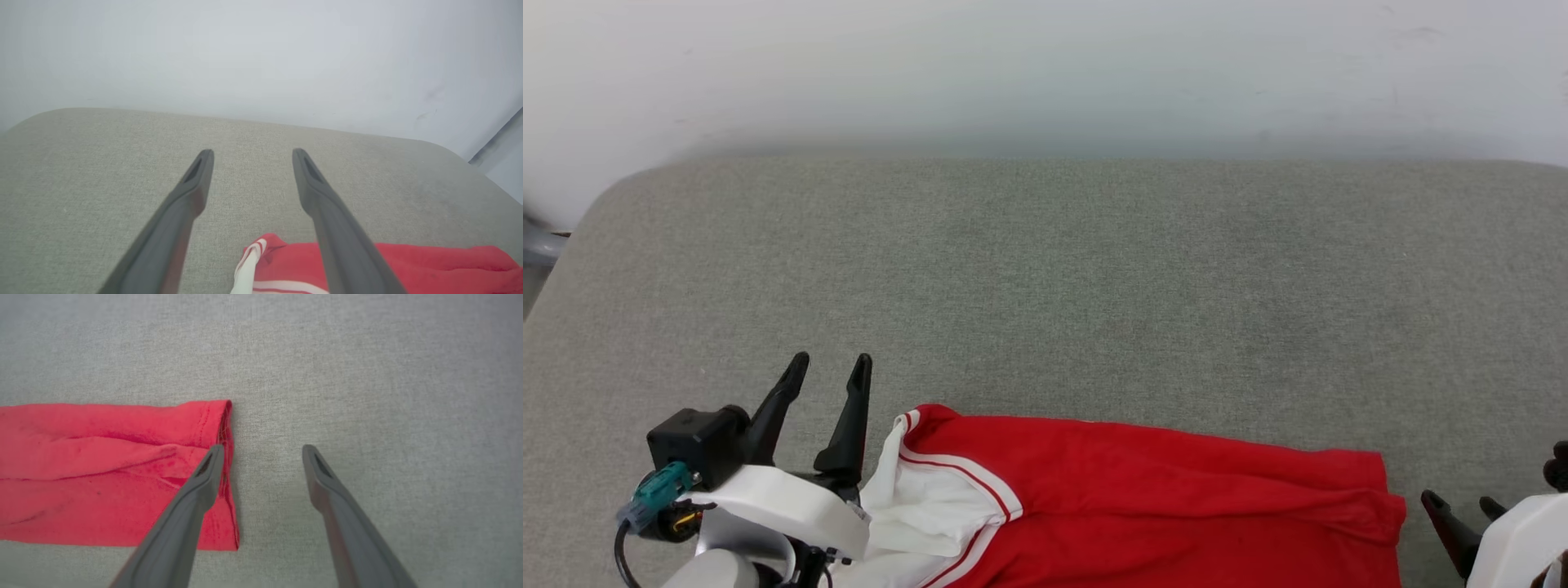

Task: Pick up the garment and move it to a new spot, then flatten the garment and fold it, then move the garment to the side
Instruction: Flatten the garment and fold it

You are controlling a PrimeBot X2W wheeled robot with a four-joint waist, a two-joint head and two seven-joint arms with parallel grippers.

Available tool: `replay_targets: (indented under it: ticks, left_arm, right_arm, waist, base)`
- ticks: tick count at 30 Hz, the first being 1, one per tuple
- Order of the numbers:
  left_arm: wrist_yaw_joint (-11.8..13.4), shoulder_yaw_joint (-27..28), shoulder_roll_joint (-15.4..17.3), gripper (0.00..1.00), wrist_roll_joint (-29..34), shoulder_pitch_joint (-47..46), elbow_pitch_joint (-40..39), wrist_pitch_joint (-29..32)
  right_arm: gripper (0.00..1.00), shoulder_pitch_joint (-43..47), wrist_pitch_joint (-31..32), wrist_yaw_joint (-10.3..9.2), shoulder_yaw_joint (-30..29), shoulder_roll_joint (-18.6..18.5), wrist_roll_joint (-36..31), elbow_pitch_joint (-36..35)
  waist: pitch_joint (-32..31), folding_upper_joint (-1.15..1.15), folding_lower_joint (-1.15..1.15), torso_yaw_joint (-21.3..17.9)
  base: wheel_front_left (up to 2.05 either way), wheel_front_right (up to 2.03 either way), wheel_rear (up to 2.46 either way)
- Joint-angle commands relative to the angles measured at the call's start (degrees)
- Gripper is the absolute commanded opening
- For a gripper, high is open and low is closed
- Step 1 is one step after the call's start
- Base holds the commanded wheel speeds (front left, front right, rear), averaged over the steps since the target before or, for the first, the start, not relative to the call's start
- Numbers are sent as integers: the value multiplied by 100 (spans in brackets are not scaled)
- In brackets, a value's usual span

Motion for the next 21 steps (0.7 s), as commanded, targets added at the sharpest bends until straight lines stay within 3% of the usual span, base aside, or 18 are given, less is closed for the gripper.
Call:
replay_targets:
  ticks: [1,8,17,18,19,20,21]
  left_arm:
    - [19,77,-63,100,133,11,-100,-38]
    - [-31,380,-392,100,910,46,-538,-45]
    - [-252,518,-669,100,1242,-42,-581,-46]
    - [-267,523,-679,100,1258,-26,-549,-46]
    - [-288,546,-686,100,1288,-23,-547,-46]
    - [-300,554,-702,100,1298,-15,-526,-46]
    - [-318,558,-712,100,1322,0,-497,-46]
  right_arm:
    - [100,79,113,-4,37,-24,69,-47]
    - [100,-112,484,-5,312,-40,31,108]
    - [100,-234,738,-4,544,223,171,748]
    - [88,-214,807,-3,578,256,229,848]
    - [37,-202,861,-2,614,296,296,914]
    - [0,-202,894,-1,634,299,336,955]
    - [0,-213,915,-1,638,289,366,991]
  waist:
    - [34,0,0,39]
    - [315,0,0,269]
    - [646,0,0,461]
    - [645,0,0,469]
    - [648,0,0,467]
    - [643,0,0,465]
    - [627,0,0,461]
  base:
    - [0,0,0]
    - [0,0,0]
    - [0,0,0]
    - [0,0,0]
    - [0,0,0]
    - [0,0,0]
    - [0,0,0]
